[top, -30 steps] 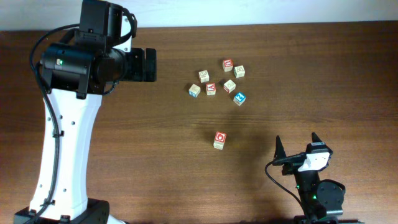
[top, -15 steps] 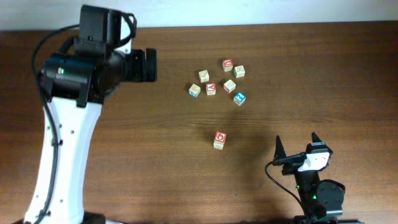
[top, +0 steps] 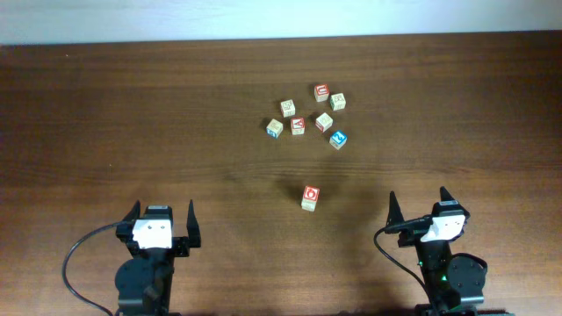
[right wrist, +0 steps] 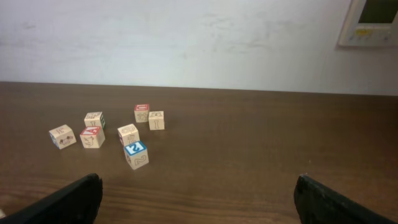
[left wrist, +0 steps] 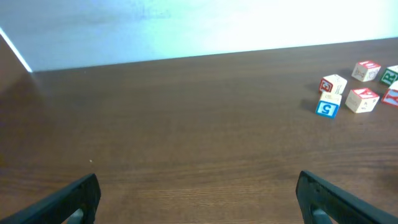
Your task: Rotate 3 blocks
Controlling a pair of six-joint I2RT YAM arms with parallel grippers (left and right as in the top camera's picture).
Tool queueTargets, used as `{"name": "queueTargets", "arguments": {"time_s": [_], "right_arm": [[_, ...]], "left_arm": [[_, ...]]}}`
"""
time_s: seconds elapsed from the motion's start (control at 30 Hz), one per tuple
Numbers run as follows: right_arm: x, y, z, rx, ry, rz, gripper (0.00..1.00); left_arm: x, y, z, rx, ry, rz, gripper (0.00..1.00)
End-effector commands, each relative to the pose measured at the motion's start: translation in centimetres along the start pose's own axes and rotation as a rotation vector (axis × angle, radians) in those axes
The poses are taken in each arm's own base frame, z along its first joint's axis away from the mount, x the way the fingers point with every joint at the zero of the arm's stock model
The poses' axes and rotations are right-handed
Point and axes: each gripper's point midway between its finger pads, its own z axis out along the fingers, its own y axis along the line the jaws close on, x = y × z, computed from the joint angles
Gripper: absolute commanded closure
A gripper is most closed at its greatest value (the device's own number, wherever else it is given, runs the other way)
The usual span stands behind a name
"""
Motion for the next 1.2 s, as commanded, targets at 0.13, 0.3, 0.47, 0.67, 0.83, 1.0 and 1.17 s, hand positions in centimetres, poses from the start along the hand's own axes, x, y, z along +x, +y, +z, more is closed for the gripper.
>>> {"name": "queueTargets", "arguments": {"time_s": [0.13, 0.3, 0.47, 0.67, 0.83, 1.0, 1.17], "right_arm": [[0.18, -0.19, 0.0, 0.008, 0.0, -0.003, 0.01], [0.18, -0.19, 0.0, 0.008, 0.0, -0.003, 0.01], [0.18, -0.19, 0.0, 0.008, 0.0, -0.003, 0.01], [0.18, -0.19, 0.0, 0.008, 0.0, -0.003, 0.01], [0.18, -0.19, 0.0, 0.008, 0.0, -0.003, 0.01], [0.18, -0.19, 0.0, 0.008, 0.0, -0.003, 0.01], [0.18, -0.19, 0.0, 0.008, 0.0, -0.003, 0.01]], "left_arm": [[-0.41, 0.3, -0.19, -0.026, -0.099, 0.131, 0.01], [-0.66, 0.22, 0.14, -0.03, -0.145, 0.147, 0.01], [-0.63, 0.22, 0.15, -0.029, -0.143, 0.147, 0.01], [-0.63, 0.22, 0.15, -0.029, -0.143, 0.147, 0.01], [-0.63, 0.22, 0.15, -0.029, -0.143, 0.147, 0.01], [-0.63, 0.22, 0.15, -0.029, -0.143, 0.147, 0.01], [-0.63, 0.22, 0.15, -0.029, -0.143, 0.147, 0.01]]}}
